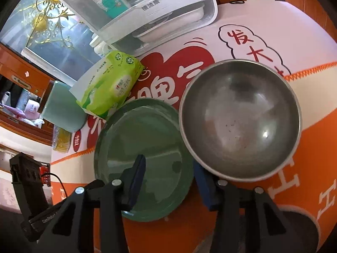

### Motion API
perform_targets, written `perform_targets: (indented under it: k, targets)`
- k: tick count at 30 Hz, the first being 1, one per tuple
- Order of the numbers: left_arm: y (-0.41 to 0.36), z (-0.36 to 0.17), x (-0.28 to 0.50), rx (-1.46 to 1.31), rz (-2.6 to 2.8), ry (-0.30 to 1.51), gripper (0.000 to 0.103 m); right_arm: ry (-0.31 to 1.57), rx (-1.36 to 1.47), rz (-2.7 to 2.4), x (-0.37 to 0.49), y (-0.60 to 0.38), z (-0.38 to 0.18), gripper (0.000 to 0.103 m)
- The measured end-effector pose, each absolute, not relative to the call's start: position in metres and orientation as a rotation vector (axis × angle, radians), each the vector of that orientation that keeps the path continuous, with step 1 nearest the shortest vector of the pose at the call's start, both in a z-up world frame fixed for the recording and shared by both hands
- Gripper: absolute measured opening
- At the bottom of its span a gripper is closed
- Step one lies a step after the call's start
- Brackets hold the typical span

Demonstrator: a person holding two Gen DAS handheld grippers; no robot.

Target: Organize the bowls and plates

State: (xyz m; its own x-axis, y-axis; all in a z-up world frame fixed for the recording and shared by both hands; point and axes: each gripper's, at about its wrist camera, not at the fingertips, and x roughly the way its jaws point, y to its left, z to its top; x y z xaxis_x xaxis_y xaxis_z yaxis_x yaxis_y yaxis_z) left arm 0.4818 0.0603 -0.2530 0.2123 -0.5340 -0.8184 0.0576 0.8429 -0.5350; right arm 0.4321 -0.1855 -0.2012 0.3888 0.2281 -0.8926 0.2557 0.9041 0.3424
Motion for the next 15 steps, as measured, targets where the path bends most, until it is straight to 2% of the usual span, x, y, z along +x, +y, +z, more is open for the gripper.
perform_targets:
  k: [7, 15]
  targets:
    - [0.053, -0.254, 0.483, -0.401, -0.415, 1.283, 0.04, 1.249, 0.474, -0.037, 0.438, -0.197, -0.216, 0.026]
    - [0.05, -0.253, 0.484, -0.36, -0.416, 1.267, 0.038, 1.267, 0.465, -0.013, 0.439, -0.196, -0.223, 0.017]
